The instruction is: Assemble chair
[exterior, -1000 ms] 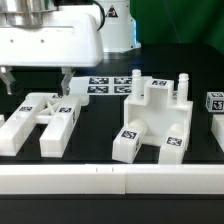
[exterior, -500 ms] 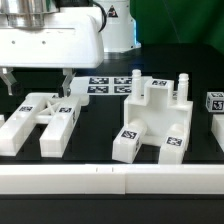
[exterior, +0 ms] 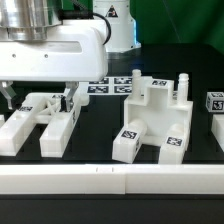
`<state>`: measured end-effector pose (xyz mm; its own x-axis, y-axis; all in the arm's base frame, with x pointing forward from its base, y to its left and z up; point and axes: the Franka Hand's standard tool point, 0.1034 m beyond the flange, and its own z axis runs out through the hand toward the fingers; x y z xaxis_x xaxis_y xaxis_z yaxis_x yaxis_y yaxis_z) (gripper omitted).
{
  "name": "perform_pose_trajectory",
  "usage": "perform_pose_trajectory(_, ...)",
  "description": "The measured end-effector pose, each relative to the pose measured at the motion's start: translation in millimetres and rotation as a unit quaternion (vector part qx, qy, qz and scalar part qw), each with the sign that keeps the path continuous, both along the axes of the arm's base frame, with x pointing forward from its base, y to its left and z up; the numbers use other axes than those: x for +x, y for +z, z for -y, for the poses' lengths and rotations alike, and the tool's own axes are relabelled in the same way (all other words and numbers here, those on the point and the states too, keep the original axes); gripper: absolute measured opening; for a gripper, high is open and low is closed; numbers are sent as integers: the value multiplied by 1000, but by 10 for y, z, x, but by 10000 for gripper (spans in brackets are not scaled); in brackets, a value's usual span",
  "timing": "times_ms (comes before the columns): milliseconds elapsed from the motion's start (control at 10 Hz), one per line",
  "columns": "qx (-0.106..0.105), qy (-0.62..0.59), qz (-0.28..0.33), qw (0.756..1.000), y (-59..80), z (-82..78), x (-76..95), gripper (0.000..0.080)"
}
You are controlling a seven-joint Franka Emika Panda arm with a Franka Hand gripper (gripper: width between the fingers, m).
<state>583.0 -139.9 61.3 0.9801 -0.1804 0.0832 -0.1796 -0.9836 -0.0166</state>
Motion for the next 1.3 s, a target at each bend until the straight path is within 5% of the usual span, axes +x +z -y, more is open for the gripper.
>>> perform_pose_trajectory(1000,-13,45,-5,999,-185,-68,162,649)
perform_pose_trajectory(1300,-18,42,0,999,-334,-279,78,649)
